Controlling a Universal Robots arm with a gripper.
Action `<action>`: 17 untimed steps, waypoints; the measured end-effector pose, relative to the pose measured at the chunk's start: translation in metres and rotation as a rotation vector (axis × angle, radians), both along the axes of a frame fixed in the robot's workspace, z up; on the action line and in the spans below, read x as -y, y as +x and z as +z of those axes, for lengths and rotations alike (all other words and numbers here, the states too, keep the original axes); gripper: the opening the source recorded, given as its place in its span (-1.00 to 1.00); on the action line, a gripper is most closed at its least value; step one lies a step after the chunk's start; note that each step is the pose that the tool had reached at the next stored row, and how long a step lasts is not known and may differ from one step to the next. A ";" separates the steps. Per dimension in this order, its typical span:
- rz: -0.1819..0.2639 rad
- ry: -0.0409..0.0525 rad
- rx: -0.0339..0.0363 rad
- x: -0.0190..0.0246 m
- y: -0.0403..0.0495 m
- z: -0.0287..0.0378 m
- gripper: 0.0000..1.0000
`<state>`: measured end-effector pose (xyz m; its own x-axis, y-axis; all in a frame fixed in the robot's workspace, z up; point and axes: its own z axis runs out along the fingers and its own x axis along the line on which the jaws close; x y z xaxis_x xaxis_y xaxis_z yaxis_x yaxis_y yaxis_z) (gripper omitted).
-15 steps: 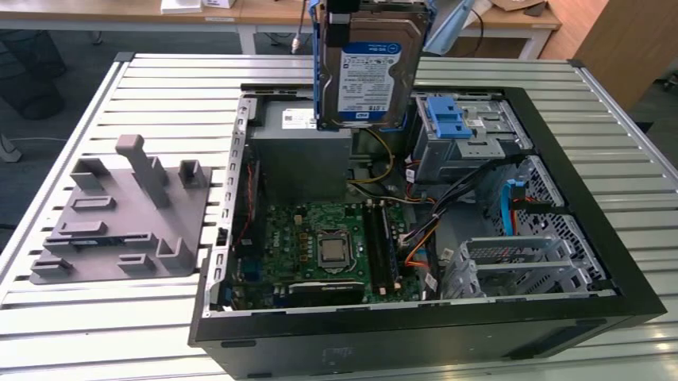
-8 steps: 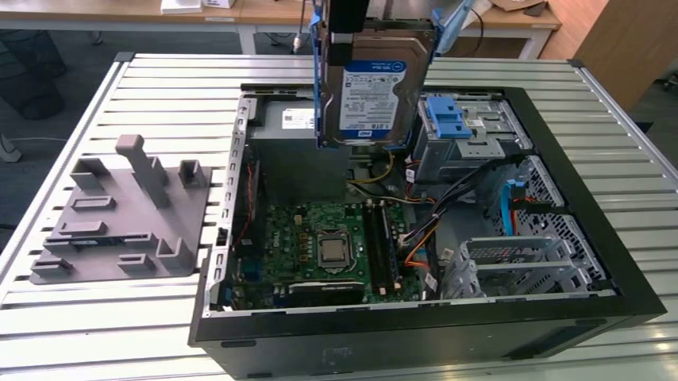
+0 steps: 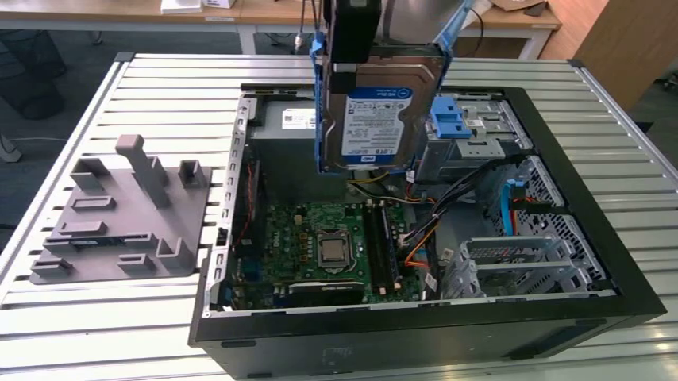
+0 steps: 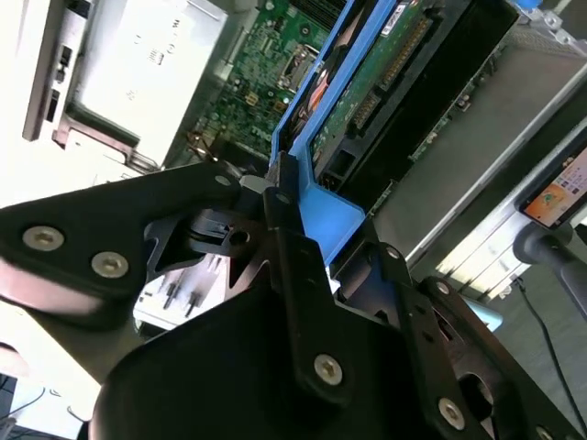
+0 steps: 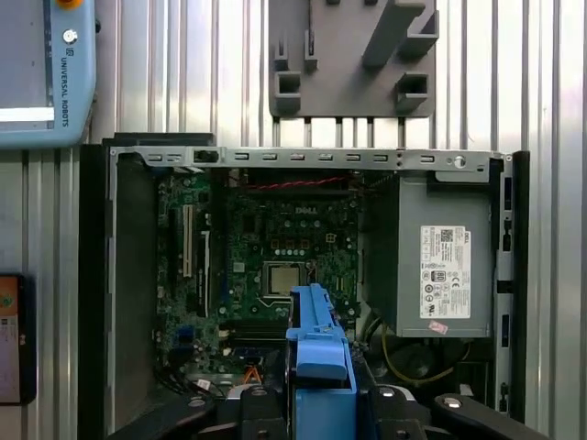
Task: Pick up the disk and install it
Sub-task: 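Insert the disk into the insertion slot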
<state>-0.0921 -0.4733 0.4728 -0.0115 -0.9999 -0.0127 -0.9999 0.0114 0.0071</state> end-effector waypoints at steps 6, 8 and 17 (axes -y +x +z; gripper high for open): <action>0.000 -0.0009 0.0000 0.0204 0.0000 -0.0008 -0.27; 0.000 -0.0014 0.0000 0.0269 0.0000 -0.0010 -0.27; 0.000 -0.0032 0.0000 0.0368 0.0225 -0.0024 -0.27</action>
